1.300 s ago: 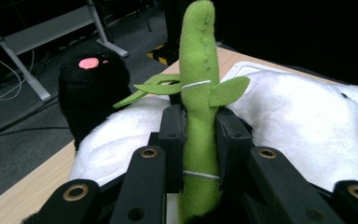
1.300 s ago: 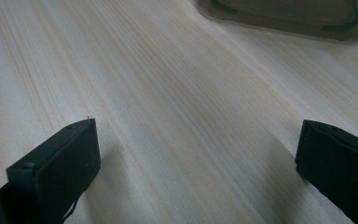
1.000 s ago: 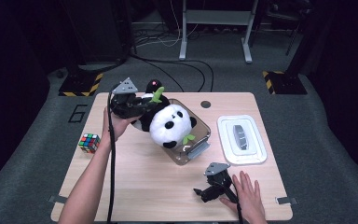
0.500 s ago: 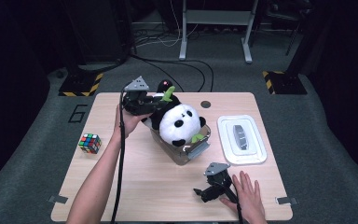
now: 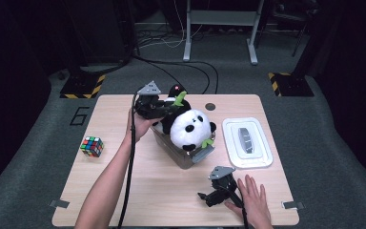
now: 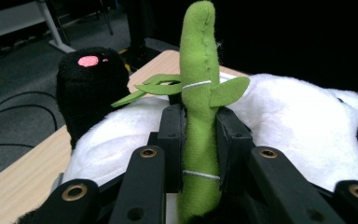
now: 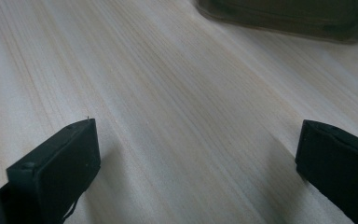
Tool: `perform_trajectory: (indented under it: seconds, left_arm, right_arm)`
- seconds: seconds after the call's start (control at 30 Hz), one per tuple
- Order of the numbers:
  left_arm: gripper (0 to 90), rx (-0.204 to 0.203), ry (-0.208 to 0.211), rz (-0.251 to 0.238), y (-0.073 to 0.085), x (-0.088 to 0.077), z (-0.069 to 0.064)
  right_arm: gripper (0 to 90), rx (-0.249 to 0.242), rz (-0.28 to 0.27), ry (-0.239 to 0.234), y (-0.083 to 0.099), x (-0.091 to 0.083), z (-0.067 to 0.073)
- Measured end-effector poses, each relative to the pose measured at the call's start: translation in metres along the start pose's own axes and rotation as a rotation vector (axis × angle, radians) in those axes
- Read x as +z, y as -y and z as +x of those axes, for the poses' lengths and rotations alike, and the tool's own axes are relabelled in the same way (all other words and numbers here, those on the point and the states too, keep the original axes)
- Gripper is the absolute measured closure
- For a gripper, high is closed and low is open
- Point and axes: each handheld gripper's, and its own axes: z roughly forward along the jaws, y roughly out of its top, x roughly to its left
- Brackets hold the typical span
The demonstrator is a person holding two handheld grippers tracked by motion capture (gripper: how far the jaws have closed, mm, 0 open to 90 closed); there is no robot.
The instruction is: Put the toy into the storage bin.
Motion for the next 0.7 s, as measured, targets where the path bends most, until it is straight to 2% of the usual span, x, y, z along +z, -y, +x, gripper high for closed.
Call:
perform_trajectory:
  seconds: [0.07, 0.17, 0.33, 0.63, 0.7]
  left_arm:
    - [74.8, -0.006, -0.012, 0.011, 0.003, 0.005, 0.001]
    - [74.6, -0.026, -0.011, 0.001, 0.007, 0.006, 0.005]
    - [74.6, 0.005, -0.048, 0.007, 0.009, 0.009, 0.004]
    - [73.3, -0.015, -0.029, 0.015, 0.015, 0.015, 0.007]
    - [69.4, -0.023, -0.029, 0.014, 0.015, 0.014, 0.007]
  right_arm:
    - [0.0, -0.001, 0.0, -0.001, 0.0, 0.0, 0.0]
    - [0.0, -0.001, 0.0, 0.002, 0.0, 0.0, 0.0]
    - [0.0, -0.001, -0.001, 0.002, 0.0, 0.0, 0.0]
    - [0.0, -0.001, -0.001, 0.002, 0.0, 0.0, 0.0]
    - [0.0, -0.001, -0.001, 0.002, 0.0, 0.0, 0.0]
